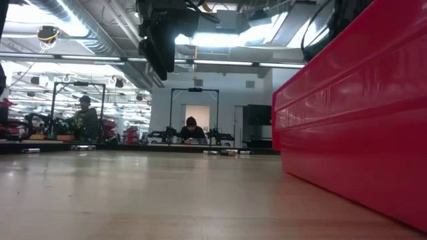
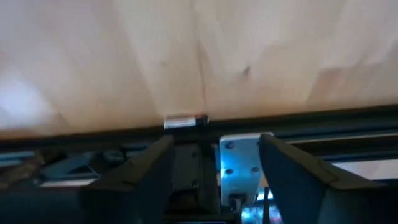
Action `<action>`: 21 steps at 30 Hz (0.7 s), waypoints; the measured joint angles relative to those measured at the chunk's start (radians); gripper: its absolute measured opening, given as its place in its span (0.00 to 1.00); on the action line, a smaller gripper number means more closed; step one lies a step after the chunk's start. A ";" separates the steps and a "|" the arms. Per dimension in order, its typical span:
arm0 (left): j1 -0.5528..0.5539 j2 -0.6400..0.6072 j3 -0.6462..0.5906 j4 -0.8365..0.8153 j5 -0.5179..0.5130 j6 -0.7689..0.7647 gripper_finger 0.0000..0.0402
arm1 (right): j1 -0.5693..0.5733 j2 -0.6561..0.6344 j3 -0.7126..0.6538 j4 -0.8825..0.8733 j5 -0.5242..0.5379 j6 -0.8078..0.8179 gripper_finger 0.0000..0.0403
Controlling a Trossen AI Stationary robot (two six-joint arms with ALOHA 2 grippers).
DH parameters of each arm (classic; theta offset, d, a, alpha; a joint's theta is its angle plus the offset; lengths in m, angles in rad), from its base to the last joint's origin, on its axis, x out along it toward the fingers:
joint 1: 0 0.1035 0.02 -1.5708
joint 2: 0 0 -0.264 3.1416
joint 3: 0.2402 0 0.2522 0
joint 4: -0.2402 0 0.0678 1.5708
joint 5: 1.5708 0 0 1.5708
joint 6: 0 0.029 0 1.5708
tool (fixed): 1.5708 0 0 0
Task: Sort batteries
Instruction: Put the silver battery into the right red bin
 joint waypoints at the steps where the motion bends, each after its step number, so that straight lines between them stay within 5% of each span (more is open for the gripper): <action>1: 0.000 0.000 0.000 0.000 0.000 0.000 0.59 | -0.001 0.000 -0.020 0.000 -0.001 -0.008 0.60; 8: 0.000 0.000 0.000 0.001 -0.002 0.003 0.59 | 0.003 0.000 -0.031 0.008 -0.001 -0.015 0.68; 21: 0.000 0.000 0.000 0.006 -0.008 0.018 0.59 | 0.002 0.000 -0.035 0.032 -0.006 -0.014 0.68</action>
